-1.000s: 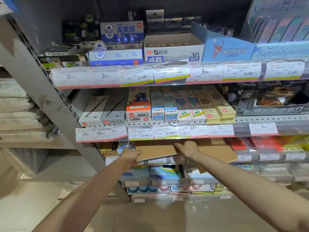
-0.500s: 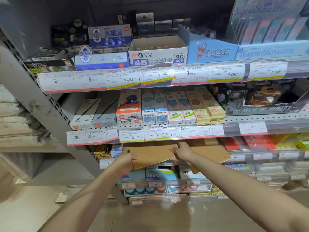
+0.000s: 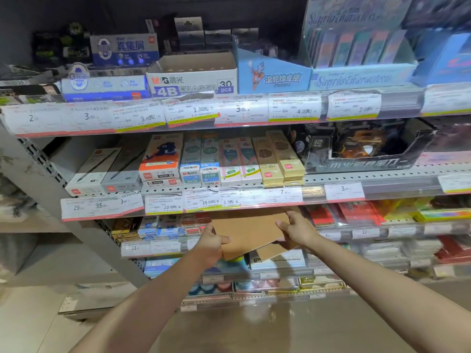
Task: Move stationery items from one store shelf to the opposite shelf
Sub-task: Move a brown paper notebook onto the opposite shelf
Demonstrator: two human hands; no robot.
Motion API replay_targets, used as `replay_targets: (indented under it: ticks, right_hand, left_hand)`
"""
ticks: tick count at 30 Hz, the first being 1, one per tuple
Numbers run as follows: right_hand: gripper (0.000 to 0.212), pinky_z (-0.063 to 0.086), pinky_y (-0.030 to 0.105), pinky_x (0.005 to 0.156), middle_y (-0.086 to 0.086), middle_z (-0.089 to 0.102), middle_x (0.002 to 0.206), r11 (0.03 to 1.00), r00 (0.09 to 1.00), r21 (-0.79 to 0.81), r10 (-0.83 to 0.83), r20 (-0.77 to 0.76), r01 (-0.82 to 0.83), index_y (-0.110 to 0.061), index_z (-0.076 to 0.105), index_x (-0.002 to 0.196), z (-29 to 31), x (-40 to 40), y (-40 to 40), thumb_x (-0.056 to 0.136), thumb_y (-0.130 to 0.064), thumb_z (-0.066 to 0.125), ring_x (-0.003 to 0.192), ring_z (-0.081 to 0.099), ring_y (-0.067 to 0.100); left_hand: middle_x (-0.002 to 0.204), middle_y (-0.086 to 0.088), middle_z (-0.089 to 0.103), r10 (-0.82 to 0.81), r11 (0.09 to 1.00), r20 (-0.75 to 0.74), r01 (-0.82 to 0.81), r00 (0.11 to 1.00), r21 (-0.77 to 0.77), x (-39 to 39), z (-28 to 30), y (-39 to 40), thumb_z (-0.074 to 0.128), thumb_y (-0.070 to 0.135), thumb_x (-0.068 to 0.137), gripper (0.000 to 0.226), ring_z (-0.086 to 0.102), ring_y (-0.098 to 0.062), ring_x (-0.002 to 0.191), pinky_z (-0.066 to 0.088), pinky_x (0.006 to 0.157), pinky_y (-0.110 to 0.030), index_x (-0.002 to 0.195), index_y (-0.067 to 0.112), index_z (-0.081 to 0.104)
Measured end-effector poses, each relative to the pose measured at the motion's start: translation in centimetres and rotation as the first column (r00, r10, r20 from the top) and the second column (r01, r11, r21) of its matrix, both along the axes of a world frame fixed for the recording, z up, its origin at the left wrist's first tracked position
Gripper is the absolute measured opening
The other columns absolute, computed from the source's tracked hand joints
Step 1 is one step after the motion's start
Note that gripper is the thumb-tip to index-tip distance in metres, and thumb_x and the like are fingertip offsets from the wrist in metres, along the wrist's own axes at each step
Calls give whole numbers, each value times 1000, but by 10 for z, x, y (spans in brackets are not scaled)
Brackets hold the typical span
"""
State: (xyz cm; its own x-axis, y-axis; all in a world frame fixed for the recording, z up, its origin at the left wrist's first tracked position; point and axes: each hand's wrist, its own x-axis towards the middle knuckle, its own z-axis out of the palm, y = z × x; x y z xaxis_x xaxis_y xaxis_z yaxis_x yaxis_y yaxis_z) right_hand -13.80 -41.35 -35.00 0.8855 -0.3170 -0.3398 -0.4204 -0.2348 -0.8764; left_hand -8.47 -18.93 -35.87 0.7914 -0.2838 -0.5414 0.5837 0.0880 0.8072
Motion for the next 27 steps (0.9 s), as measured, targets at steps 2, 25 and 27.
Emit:
replay_targets:
  ticks: [2, 25, 27]
  right_hand:
    - [48, 52, 53, 90, 20, 54, 127, 999, 1000, -36, -10, -10, 9, 2, 42, 127, -19, -1, -24, 88, -21, 59, 115, 54, 34]
    - [35, 53, 42, 86, 18, 65, 109, 972, 982, -233, -55, -182, 11, 4, 54, 114, -34, 4, -89, 83, -8, 63, 100, 62, 35]
    - [34, 56, 45, 81, 20, 67, 104, 980, 978, -199, -56, -200, 15, 7, 58, 109, -30, 7, -91, 77, -2, 66, 94, 64, 35]
  left_hand:
    - [110, -21, 57, -5, 1000, -6, 5, 1000, 5, -4, -3, -18, 48, -24, 79, 49, 58, -35, 94, 49, 76, -45, 117, 5, 39]
    - [112, -15, 63, -195, 841, 39, 147, 980, 521, -11, -39, -89, 74, 25, 73, 49, 60, -27, 97, 55, 74, -37, 111, 3, 53]
    - [115, -20, 62, -120, 899, -20, 117, 993, 422, -8, -40, -89, 72, 18, 76, 43, 61, -31, 102, 54, 86, -46, 111, 3, 53]
